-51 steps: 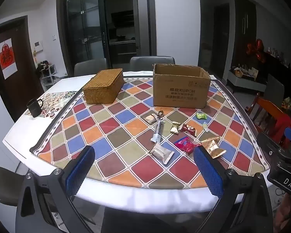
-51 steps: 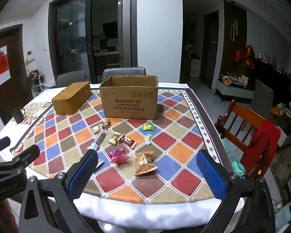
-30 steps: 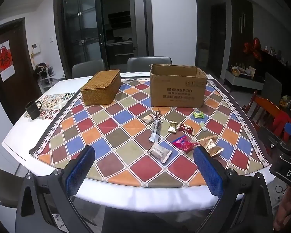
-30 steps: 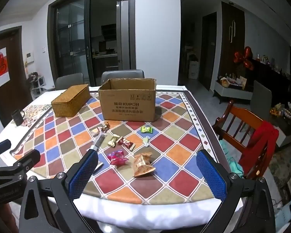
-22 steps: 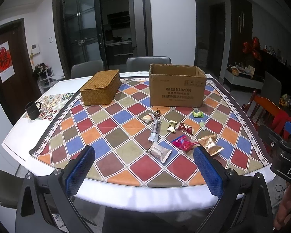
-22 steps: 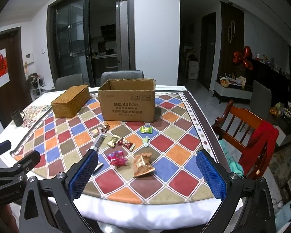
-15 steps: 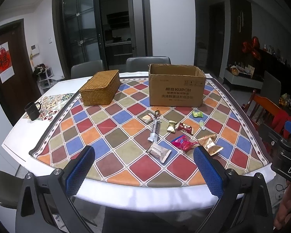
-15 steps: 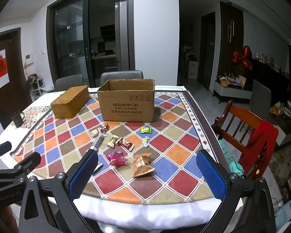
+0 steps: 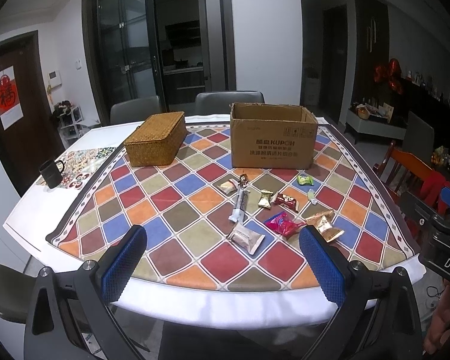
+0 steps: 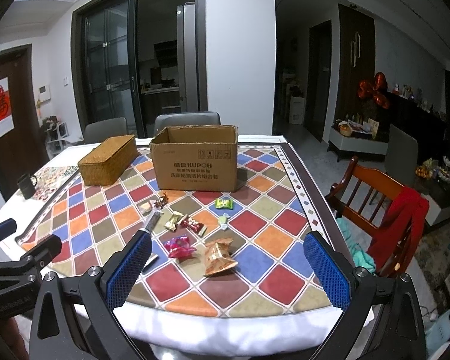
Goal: Organize snacks
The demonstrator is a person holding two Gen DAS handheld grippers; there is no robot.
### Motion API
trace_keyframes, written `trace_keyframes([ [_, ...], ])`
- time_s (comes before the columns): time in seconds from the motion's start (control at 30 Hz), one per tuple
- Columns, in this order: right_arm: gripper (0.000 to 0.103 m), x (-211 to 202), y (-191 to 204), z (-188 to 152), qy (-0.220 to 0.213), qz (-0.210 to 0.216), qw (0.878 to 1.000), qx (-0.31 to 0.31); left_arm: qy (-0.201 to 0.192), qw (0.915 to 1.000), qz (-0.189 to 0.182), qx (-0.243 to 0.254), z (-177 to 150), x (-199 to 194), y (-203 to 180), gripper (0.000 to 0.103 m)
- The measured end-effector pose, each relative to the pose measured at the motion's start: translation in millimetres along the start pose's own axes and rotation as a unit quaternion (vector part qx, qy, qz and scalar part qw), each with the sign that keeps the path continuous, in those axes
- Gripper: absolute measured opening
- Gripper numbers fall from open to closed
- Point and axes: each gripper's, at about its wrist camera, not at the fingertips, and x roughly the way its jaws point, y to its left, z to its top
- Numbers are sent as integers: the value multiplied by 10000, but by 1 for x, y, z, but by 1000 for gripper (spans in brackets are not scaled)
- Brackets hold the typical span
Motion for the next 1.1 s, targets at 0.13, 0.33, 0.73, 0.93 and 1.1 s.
trace_keyframes([
  [0.13, 102, -1, -2, 4, -13, -6, 10000, 3, -2, 10000, -12, -8, 1, -1, 2, 103],
  [0.33, 102, -3, -1, 5, -38, -19, 10000, -2, -24, 10000, -7, -17, 2, -3, 3, 103],
  [0.73, 102, -3, -1, 3, -55, -23, 10000, -4, -28, 10000, -19, -19, 2, -5, 4, 103],
  [0.93, 102, -5, -2, 6, -30, -36, 10000, 9, 7, 10000, -52, -13, 3, -4, 5, 103],
  [1.1, 102, 1, -2, 5, 28, -60, 10000, 21, 57, 9999, -85, 9, 4, 4, 5, 103],
])
